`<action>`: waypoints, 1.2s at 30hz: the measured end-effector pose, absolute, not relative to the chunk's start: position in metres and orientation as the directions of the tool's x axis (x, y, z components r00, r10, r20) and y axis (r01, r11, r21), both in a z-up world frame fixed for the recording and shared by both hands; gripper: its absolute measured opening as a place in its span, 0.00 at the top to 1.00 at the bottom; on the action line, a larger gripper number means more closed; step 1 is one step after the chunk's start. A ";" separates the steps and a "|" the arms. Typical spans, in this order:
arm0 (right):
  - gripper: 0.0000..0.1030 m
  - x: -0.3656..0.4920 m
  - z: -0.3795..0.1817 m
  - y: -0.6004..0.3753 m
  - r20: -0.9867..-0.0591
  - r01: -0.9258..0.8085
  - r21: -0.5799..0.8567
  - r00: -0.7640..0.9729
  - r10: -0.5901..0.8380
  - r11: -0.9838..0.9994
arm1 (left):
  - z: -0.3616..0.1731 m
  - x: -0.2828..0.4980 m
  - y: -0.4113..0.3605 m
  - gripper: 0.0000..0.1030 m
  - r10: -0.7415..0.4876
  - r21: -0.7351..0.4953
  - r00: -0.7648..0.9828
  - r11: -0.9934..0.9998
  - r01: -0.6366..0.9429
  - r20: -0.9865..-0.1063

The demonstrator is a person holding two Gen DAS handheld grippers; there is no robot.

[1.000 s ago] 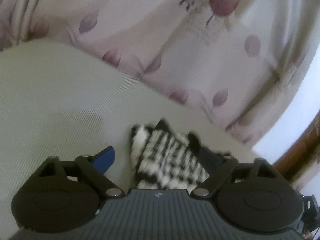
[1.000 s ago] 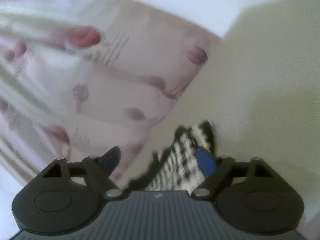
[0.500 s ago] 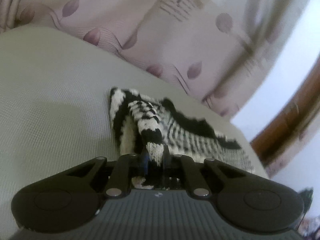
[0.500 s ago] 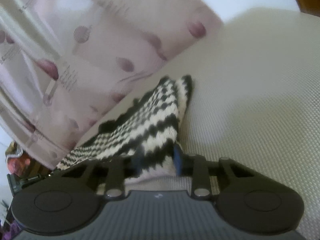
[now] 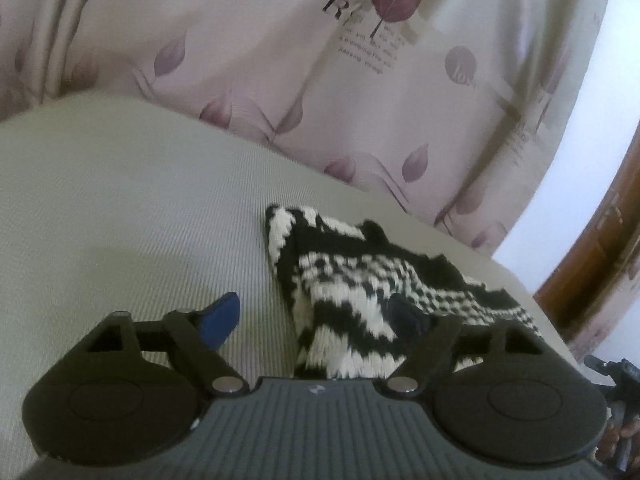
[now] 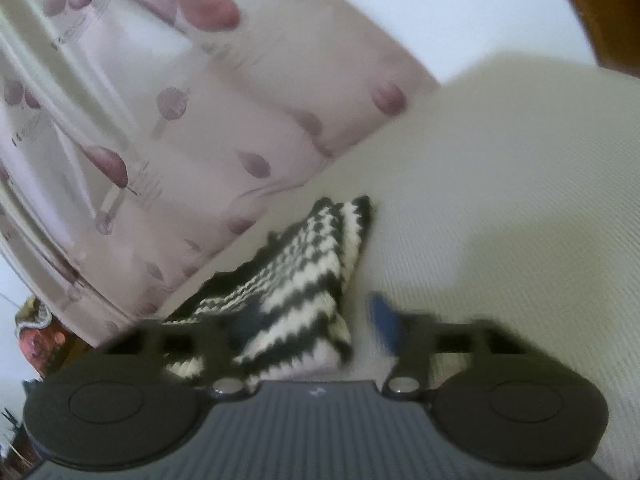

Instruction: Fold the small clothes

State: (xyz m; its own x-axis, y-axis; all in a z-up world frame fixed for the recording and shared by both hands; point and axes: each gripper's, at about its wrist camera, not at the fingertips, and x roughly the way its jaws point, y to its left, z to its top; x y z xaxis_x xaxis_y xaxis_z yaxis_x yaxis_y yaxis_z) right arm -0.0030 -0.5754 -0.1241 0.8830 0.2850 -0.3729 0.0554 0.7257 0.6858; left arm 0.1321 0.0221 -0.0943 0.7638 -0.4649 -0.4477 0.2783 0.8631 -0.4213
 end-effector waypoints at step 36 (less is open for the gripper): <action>0.83 -0.008 -0.141 -0.570 -0.401 0.035 0.694 0.848 0.346 0.719 | -0.078 0.247 -0.029 0.67 -0.241 -0.053 0.767 0.964 0.262 -0.594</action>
